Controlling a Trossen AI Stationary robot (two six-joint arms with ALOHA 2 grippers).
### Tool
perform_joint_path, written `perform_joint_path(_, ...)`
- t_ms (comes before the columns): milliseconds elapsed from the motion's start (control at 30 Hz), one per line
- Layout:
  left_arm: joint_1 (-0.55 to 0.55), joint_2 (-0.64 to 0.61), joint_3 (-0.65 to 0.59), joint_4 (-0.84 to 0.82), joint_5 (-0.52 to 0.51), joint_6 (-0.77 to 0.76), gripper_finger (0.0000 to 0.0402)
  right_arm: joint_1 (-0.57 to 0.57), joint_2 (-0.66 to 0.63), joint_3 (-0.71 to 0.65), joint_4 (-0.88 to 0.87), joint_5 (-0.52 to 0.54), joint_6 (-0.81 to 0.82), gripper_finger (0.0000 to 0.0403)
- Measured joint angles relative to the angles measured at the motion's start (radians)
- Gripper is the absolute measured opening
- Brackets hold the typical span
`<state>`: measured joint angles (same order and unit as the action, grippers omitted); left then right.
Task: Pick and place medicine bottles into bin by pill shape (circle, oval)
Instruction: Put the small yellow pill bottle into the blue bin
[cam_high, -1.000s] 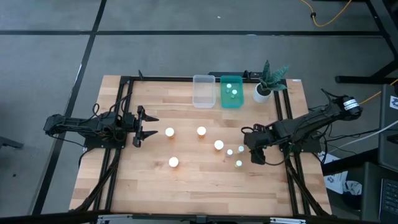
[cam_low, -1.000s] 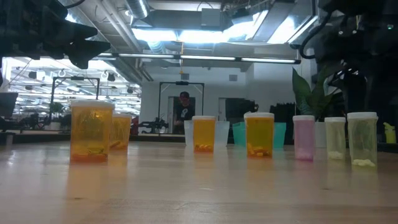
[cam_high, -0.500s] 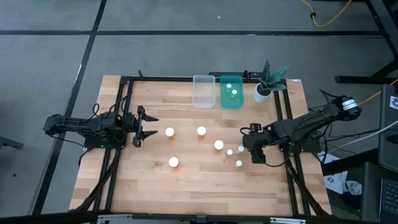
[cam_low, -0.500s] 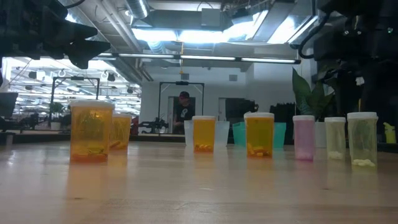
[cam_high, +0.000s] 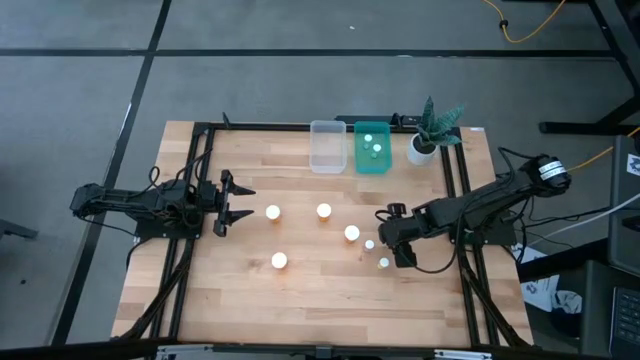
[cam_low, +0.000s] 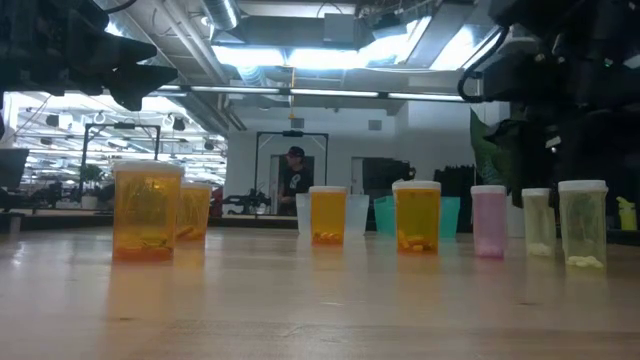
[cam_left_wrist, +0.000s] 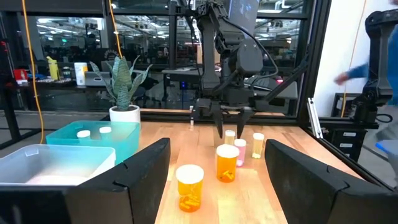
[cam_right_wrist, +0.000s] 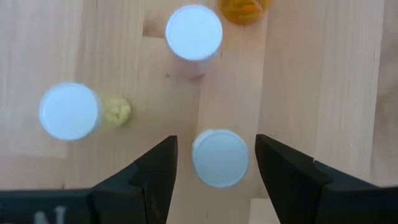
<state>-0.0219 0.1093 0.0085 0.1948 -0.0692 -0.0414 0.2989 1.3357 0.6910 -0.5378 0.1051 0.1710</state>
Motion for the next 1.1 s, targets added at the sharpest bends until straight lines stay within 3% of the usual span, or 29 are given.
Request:
perform_joint_path(233, 0.000, 0.000, 0.000, 0.000, 0.000, -0.004, 0.0254, 0.000, 0.000, 0.000, -0.004, -0.001, 0.003, 0.0206)
perform_joint_path(500, 0.000, 0.000, 0.000, 0.000, 0.000, -0.025, 0.0254, -0.004, -0.005, 0.000, -0.008, -0.002, 0.033, 0.0116)
perform_joint_path(633, 0.000, 0.000, 0.000, 0.000, 0.000, -0.027, 0.0254, -0.031, -0.033, 0.054, -0.137, 0.001, 0.061, 0.0113)
perform_joint_path(767, 0.000, 0.000, 0.000, 0.000, 0.000, -0.027, 0.0254, -0.077, -0.064, 0.151, -0.262, 0.136, 0.024, 0.0113)
perform_joint_path(967, 0.000, 0.000, 0.000, 0.000, 0.000, -0.027, 0.0254, -0.234, -0.079, 0.297, -0.274, 0.425, -0.019, 0.0113)
perform_joint_path(1100, 0.000, 0.000, 0.000, 0.000, 0.000, -0.027, 0.0254, -0.388, -0.079, 0.371, -0.216, 0.433, -0.137, 0.0113)
